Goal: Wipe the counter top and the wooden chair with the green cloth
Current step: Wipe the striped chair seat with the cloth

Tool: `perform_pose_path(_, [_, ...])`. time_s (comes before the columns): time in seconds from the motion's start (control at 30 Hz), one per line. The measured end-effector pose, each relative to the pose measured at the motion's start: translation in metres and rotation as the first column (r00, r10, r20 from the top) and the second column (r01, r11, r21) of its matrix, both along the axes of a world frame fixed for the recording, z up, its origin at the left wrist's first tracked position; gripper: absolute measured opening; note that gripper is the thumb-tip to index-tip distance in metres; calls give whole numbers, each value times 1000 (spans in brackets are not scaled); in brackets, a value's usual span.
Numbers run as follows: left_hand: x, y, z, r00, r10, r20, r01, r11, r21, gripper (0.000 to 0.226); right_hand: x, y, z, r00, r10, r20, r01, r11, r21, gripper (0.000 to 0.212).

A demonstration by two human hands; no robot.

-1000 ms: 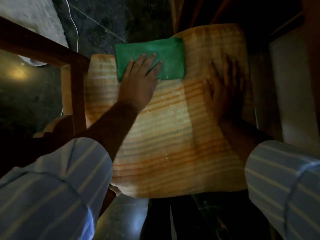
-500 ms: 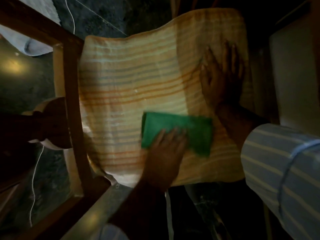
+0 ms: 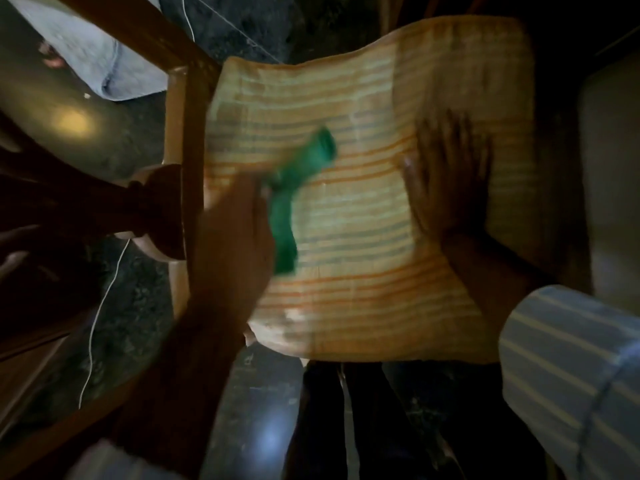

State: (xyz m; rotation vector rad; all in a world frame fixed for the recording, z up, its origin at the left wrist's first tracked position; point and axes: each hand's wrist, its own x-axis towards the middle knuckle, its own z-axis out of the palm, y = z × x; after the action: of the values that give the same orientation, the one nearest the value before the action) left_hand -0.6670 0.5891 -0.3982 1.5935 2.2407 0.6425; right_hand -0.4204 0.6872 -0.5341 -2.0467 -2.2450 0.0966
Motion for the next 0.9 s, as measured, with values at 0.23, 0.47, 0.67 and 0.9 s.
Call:
perform_pose_path(0.23, [-16, 111, -73, 972, -202, -120, 190, 976, -106, 53, 1, -2, -6, 997, 71, 41, -74, 994, 76, 59])
perform_pose_path(0.47, [23, 61, -108, 862, -438, -254, 358, 882, -307, 65, 2, -1, -10, 997, 71, 38, -74, 992, 105, 56])
perform_pose_path(0.67, [67, -91, -75, 869, -494, -27, 460, 827, -325, 53, 3, -1, -11, 996, 79, 33, -82, 990, 113, 56])
perform_pose_path(0.9, [68, -167, -24, 912, -244, 330, 404, 678, -614, 42, 4, 0, -13, 997, 83, 1, -83, 990, 117, 56])
